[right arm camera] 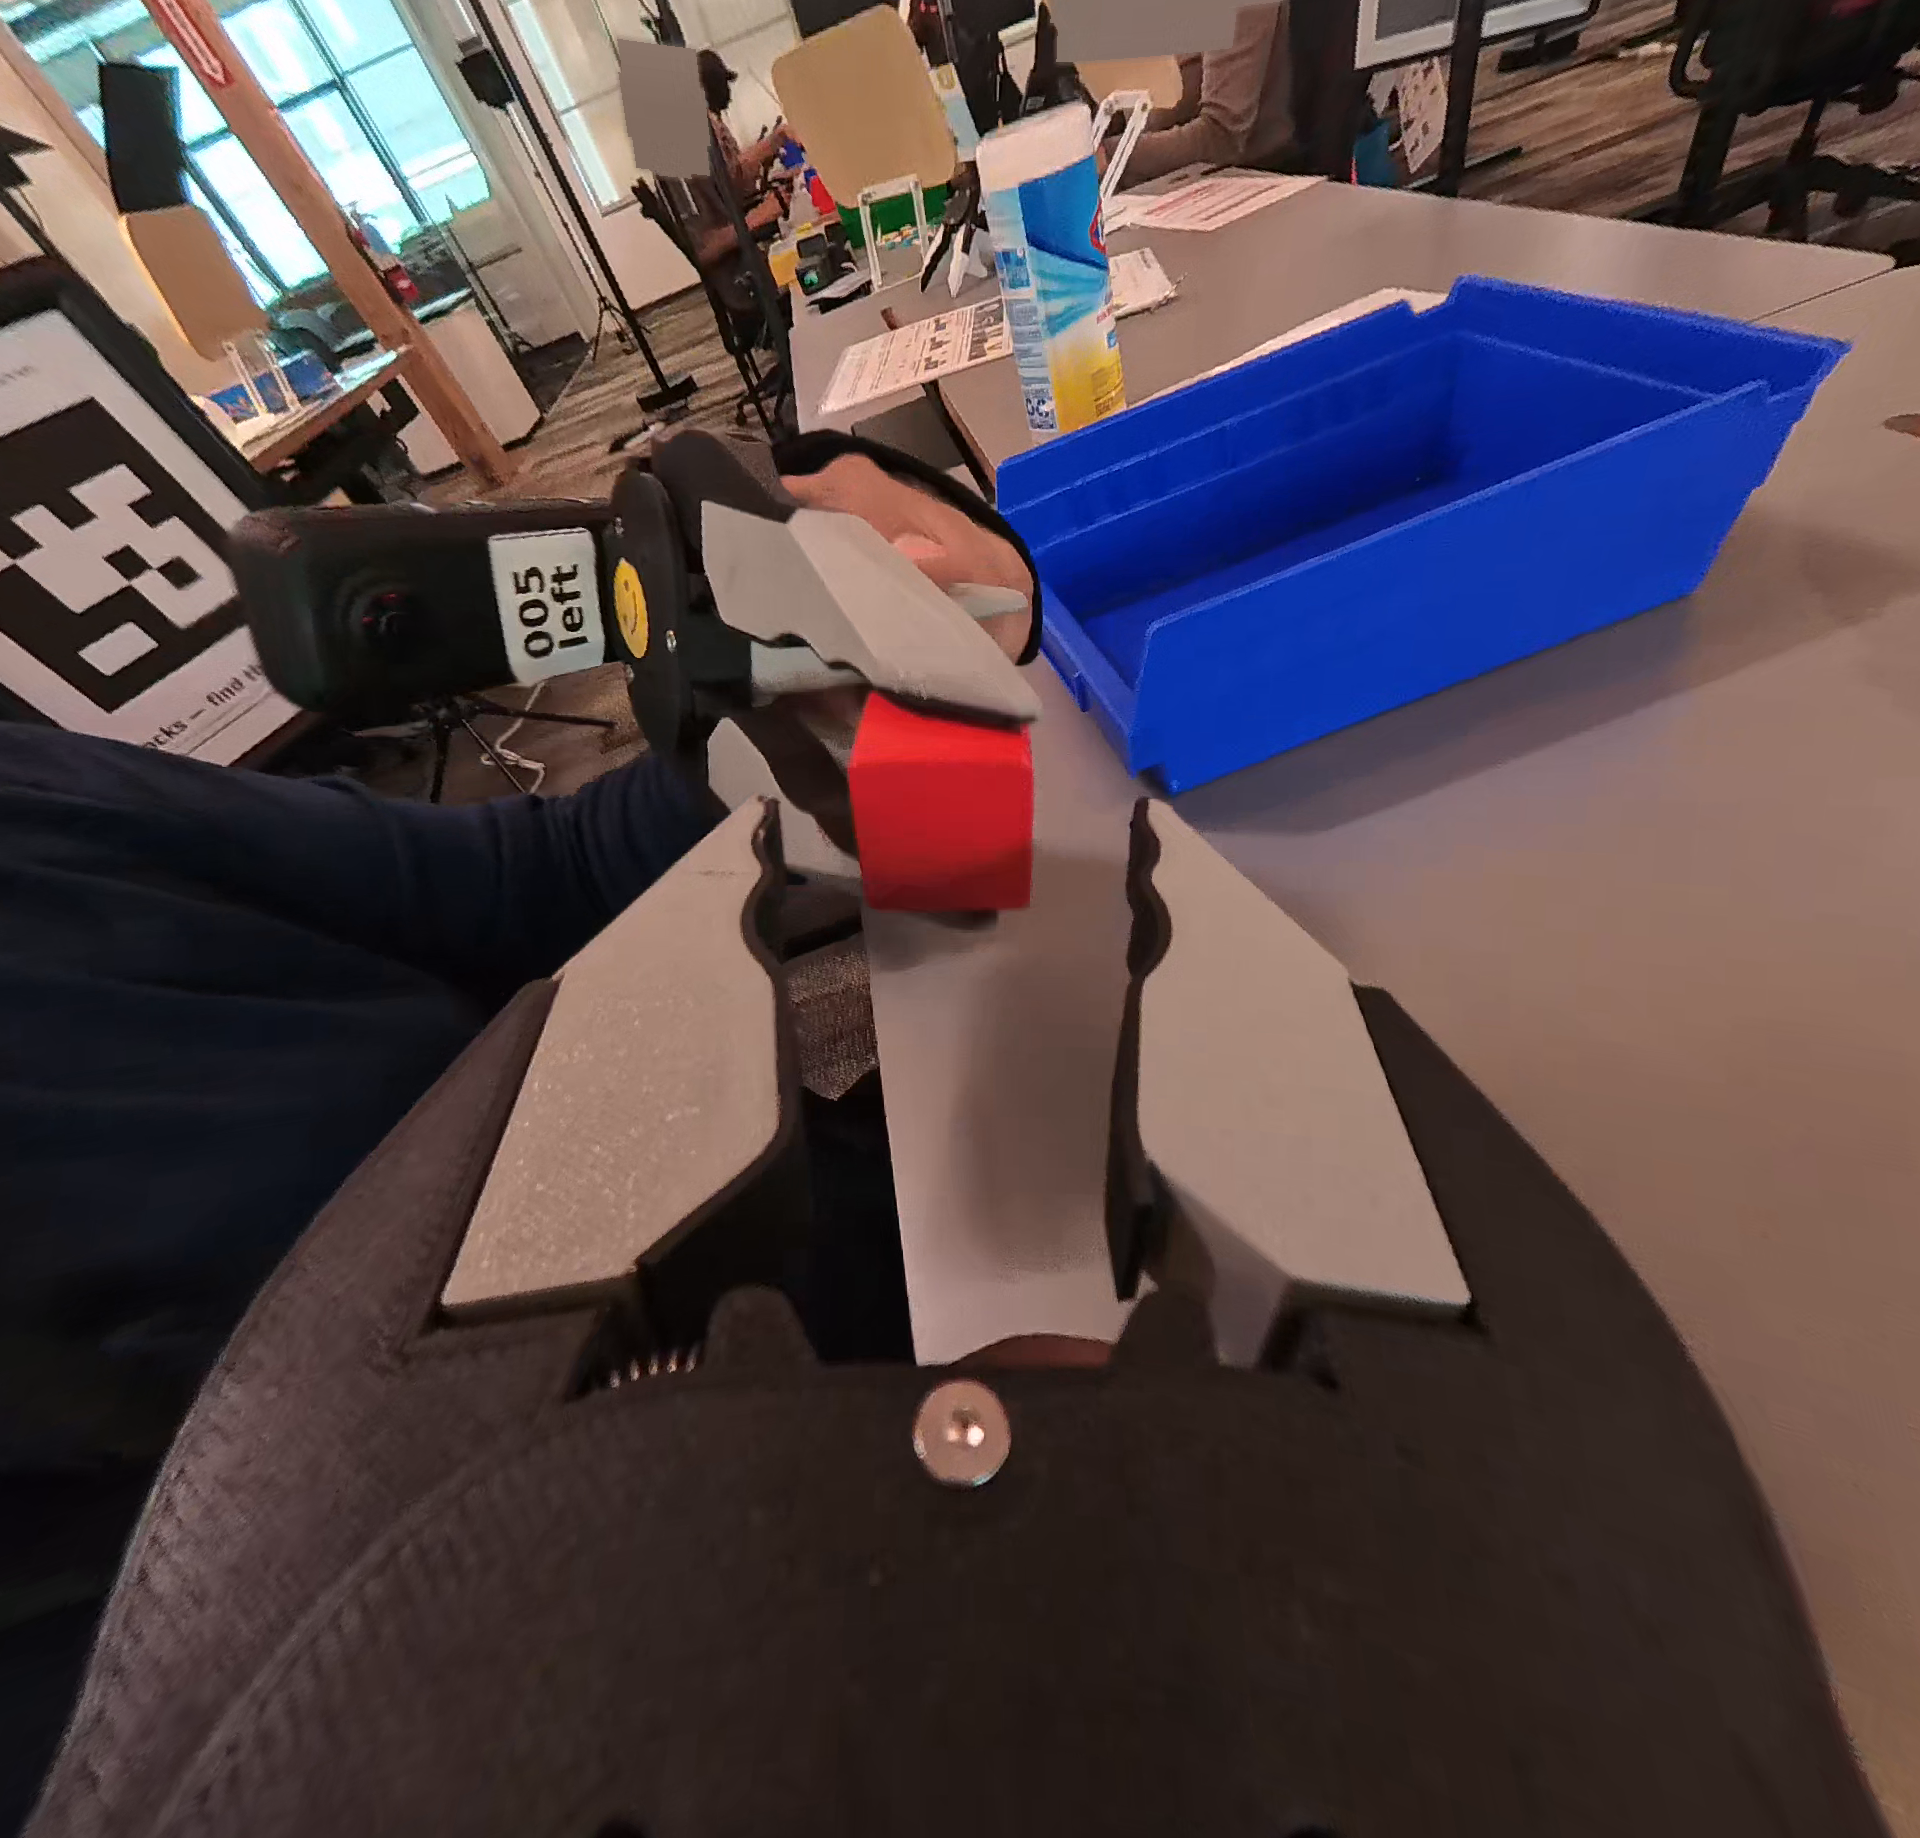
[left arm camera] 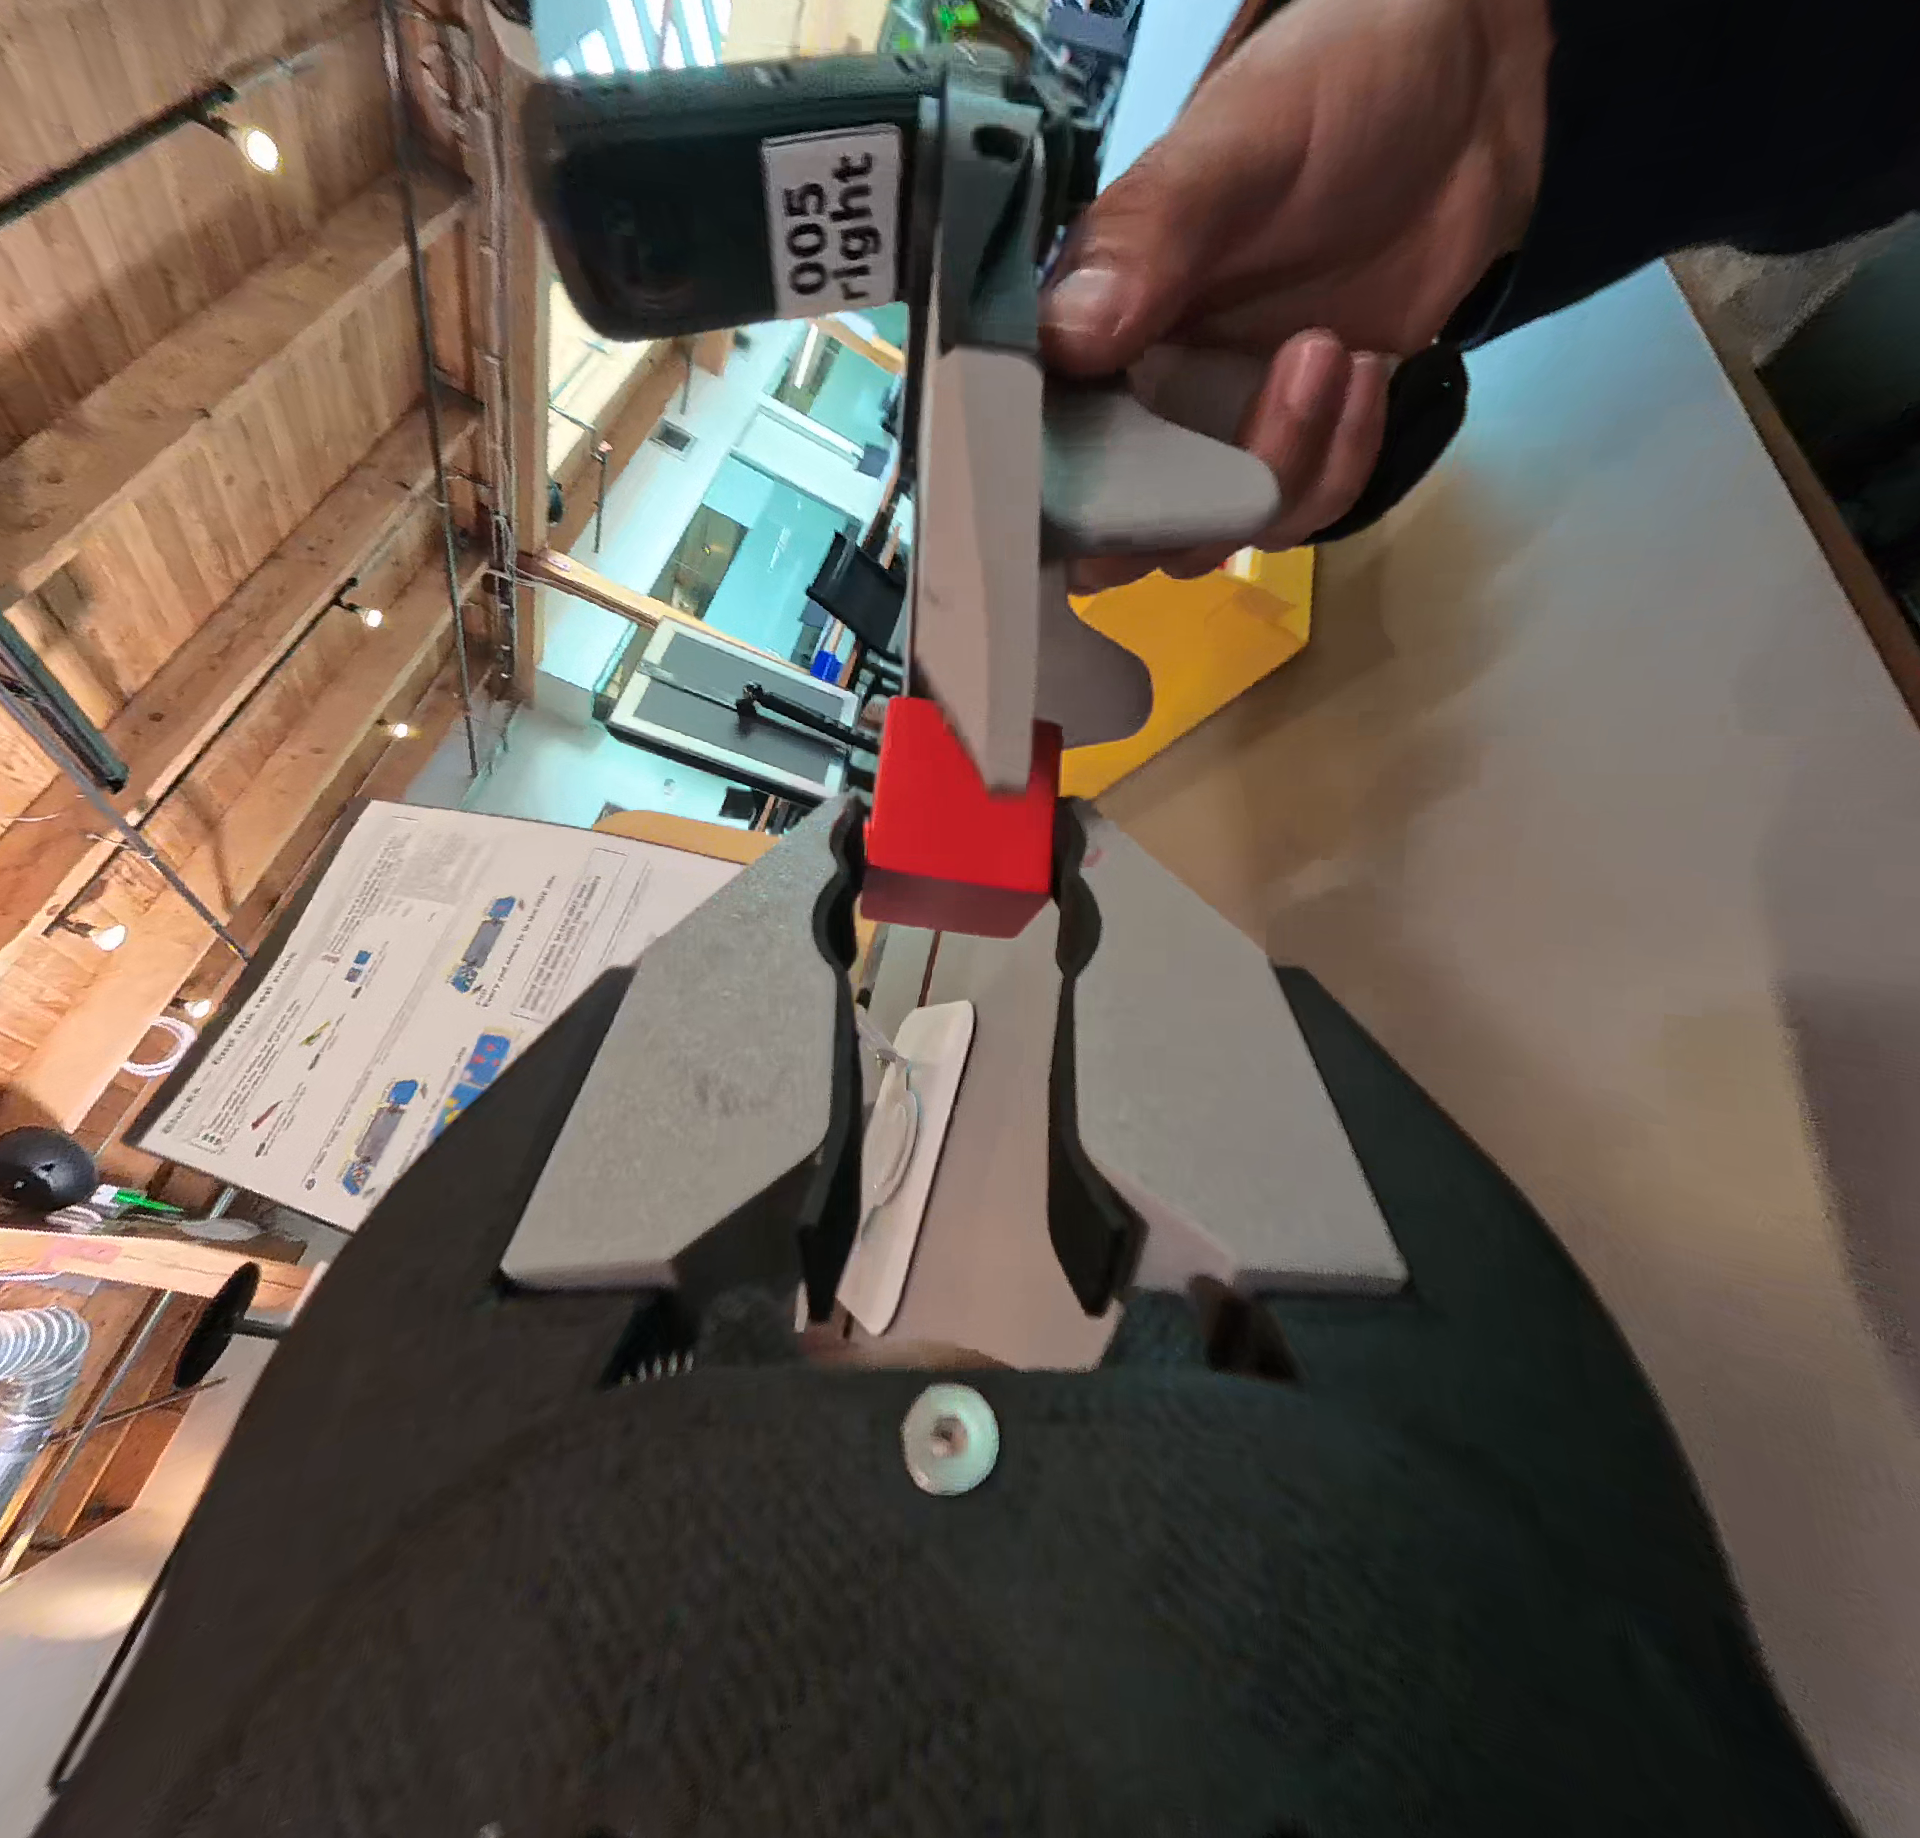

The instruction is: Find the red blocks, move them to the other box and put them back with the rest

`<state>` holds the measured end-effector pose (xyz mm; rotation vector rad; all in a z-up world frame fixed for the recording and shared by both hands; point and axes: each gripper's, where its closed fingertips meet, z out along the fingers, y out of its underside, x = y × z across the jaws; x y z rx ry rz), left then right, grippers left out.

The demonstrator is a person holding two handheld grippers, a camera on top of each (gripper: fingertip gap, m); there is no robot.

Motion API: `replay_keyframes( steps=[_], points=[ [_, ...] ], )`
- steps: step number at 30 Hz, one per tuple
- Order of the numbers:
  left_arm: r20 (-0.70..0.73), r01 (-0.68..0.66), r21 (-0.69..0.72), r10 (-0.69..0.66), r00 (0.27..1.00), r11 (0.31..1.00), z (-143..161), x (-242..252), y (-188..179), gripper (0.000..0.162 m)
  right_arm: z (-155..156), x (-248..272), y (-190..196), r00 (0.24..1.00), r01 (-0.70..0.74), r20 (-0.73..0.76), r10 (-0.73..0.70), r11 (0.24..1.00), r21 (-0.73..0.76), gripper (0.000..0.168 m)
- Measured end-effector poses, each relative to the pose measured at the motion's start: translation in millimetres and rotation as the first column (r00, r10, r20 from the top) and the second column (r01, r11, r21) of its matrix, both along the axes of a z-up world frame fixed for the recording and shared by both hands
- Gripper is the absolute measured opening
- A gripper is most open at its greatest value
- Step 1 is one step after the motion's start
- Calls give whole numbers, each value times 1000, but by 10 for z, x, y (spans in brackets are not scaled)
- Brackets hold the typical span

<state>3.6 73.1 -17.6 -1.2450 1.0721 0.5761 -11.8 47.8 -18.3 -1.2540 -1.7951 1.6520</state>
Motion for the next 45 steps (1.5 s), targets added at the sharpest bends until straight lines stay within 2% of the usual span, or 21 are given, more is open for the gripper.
replay_keyframes(
  steps=[1,2,7,8,9,11,14,17,20,21,24,27,28,29,30,34,41,45],
  points=[
    [-14,-11,-5,11,1000,1000,-32,10,20,34,-40,-20,-8,1000,3,6,-3,1000,14,55],
    [-12,-18,-14,18,1000,1000,-56,16,38,34,-87,-37,-6,1000,8,14,-8,999,38,31],
    [136,-66,-67,75,988,996,-21,-86,123,35,-61,-64,175,995,95,-11,-95,990,108,32],
    [162,-80,-79,92,982,994,4,-126,123,29,-27,-36,281,992,125,-22,-123,984,127,32],
    [194,-98,-75,111,975,992,52,-181,115,19,18,7,440,985,172,-37,-168,974,144,31],
    [249,-123,-87,141,958,989,116,-298,89,14,133,148,911,952,306,-72,-298,938,163,31],
    [318,-165,-105,190,929,981,153,-483,82,9,192,500,1811,851,524,-71,-520,838,152,31],
    [327,-190,-118,219,919,975,123,-573,107,6,-69,933,2614,718,681,40,-694,714,164,31],
    [323,-221,-134,254,912,966,91,-622,154,6,-502,1302,3146,570,759,188,-800,600,254,31],
    [322,-217,-139,252,913,966,77,-615,163,6,-601,1340,3203,559,756,225,-798,602,258,31],
    [324,-217,-156,258,910,964,35,-616,194,6,-651,1103,3217,625,717,250,-739,671,190,31],
    [331,-213,-172,260,907,962,-4,-605,234,5,-545,747,3498,598,745,168,-784,621,243,32],
    [329,-219,-183,270,905,958,-24,-609,245,6,-533,677,3636,561,766,153,-814,580,275,42],
    [321,-226,-185,276,906,956,-36,-609,247,7,-553,640,3739,524,778,170,-834,550,303,63],
    [306,-229,-183,277,911,956,-48,-605,240,7,-559,615,3781,503,781,194,-842,539,314,67],
    [298,-246,-203,299,907,948,-83,-674,219,8,-334,558,3586,578,778,110,-808,587,225,53],
    [413,-314,-294,416,810,903,-105,-963,202,14,-400,703,3319,613,761,136,-778,628,162,58],
    [530,-356,-360,504,682,862,-156,-1233,23,27,-471,765,3200,626,745,132,-769,639,188,59]
  ],
)
